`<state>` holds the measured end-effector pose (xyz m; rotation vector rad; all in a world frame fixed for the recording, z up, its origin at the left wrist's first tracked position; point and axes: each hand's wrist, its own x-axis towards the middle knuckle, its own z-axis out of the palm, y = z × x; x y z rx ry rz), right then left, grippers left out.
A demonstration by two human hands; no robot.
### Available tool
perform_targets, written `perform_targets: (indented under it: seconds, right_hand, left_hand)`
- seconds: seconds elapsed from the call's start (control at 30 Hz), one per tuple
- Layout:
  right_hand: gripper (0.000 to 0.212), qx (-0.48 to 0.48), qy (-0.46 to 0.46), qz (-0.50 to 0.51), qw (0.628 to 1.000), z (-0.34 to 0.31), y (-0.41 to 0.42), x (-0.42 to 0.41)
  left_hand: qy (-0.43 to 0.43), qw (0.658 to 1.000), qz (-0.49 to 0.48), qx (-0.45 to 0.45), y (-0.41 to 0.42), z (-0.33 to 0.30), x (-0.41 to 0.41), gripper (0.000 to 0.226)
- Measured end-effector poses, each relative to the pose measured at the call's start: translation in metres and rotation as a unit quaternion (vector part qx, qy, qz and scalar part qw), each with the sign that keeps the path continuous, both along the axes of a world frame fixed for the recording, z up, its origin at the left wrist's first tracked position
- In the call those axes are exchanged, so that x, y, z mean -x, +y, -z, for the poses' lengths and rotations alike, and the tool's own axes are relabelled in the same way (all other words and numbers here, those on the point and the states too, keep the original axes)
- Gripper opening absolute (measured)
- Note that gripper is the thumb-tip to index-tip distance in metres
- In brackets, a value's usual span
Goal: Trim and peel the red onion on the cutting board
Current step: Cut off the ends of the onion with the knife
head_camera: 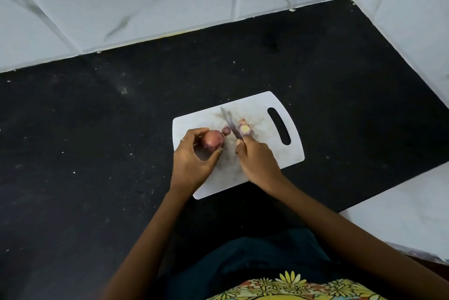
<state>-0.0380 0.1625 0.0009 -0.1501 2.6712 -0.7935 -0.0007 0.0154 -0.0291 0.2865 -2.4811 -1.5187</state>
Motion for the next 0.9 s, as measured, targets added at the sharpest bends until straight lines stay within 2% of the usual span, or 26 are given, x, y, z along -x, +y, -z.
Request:
perform_targets:
  seconds: [0.2, 0.43, 0.63, 0.73, 0.9]
  right_hand:
    - [0.049, 0.144, -0.071, 0.074, 0.984, 0.003, -0.003, 0.017]
    - [0.029, 0.231, -0.118, 0.108, 0.960, 0.006, -0.012, 0.029]
    - [0.023, 0.234, -0.095, 0.125, 0.960, 0.008, -0.010, 0.033]
    - [0.015, 0.228, -0.085, 0.106, 0.964, 0.005, -0.008, 0.033]
    - [0.008, 0.217, -0.086, 0.043, 0.971, -0.002, -0.002, 0.036]
  left_hand:
    - [-0.005, 1.000, -0.006, 0.002, 0.011, 0.000, -0.006, 0.052]
    - [-0.005, 1.000, -0.017, 0.003, 0.016, 0.008, -0.001, 0.051]
    - [0.014, 0.999, 0.008, 0.029, 0.017, 0.006, -0.003, 0.049]
    - [-0.014, 1.000, 0.009, -0.005, 0.016, 0.000, -0.005, 0.047]
    - [-0.052, 0.998, -0.023, -0.007, 0.017, -0.005, -0.006, 0.053]
